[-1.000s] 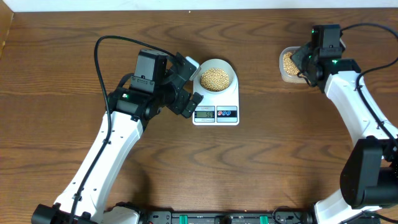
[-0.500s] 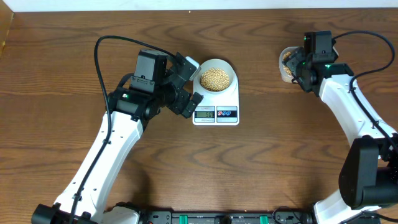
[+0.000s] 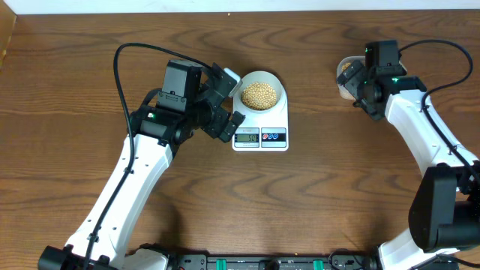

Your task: Scoop item into bowl and weigh 50g on scale

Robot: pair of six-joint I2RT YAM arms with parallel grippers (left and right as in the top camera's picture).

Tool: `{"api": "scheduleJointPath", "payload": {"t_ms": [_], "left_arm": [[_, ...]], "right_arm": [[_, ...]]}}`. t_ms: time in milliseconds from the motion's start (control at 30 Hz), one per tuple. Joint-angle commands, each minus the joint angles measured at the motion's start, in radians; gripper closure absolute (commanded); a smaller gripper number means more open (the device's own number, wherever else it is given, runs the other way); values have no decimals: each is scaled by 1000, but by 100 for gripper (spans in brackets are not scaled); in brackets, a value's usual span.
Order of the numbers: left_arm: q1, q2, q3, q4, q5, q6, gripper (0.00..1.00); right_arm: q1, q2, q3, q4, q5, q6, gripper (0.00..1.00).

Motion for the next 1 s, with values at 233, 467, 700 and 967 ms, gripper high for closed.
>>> {"api": "scheduleJointPath", "payload": {"t_ms": [233,467,700,967], "left_arm": [[0,8,-2,-1,-6,2,2],[0,8,-2,-1,-6,2,2],[0,8,-2,-1,-6,2,2],[0,8,-2,-1,-6,2,2]], "right_arm": [[2,7,-5,-92,53,-86,1],[2,-16,-4,-114,53,-135,1],[-10,-87,-2,-119,48,-241,1],[-47,-184,29,-242,46,-437,1]]}}
